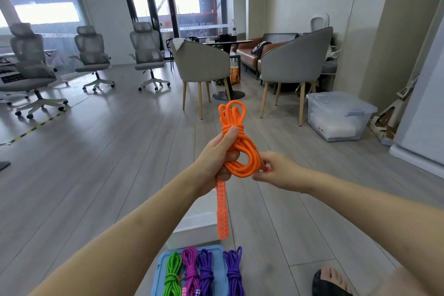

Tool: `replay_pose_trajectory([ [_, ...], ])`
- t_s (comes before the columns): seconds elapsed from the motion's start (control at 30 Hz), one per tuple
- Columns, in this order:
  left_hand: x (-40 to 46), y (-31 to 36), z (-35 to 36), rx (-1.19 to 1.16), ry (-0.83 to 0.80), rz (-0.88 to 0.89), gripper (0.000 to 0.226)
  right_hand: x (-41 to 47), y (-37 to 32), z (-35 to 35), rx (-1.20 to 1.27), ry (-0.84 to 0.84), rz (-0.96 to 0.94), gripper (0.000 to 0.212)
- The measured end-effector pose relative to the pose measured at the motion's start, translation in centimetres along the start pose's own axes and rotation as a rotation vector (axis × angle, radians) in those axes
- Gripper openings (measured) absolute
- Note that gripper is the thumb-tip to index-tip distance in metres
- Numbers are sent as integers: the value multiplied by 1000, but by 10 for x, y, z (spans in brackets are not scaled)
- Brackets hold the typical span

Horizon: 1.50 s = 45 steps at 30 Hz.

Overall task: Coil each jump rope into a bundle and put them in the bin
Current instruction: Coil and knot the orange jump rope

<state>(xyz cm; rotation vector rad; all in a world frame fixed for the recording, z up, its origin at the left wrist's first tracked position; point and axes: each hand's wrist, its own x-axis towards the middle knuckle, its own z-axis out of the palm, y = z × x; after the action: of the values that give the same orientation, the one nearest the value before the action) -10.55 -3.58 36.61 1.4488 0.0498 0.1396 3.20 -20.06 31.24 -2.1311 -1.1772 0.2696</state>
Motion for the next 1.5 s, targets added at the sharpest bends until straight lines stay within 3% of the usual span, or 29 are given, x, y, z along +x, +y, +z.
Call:
replay_pose_trajectory([
  [0.2,3,11,-12,-100,95,43,39,-8,32,14,-59,-149,231,11],
  [0.33,2,10,-18,-120,135,31,41,1,22,12,46,99,276,4],
  [0.43,3,10,-16,-97,161,29,42,10,1,10,362,277,331,2],
  [0.57,4,4,-12,-58,168,22,42,15,-40,1,687,344,344,14],
  [0.87,6,-1,-1,32,148,33,45,6,-78,-18,849,269,332,23],
  [1.2,15,-6,5,123,245,114,44,9,-86,-18,1100,250,404,26],
  [1.5,17,-4,9,153,359,221,25,7,-94,-20,1245,231,417,25],
])
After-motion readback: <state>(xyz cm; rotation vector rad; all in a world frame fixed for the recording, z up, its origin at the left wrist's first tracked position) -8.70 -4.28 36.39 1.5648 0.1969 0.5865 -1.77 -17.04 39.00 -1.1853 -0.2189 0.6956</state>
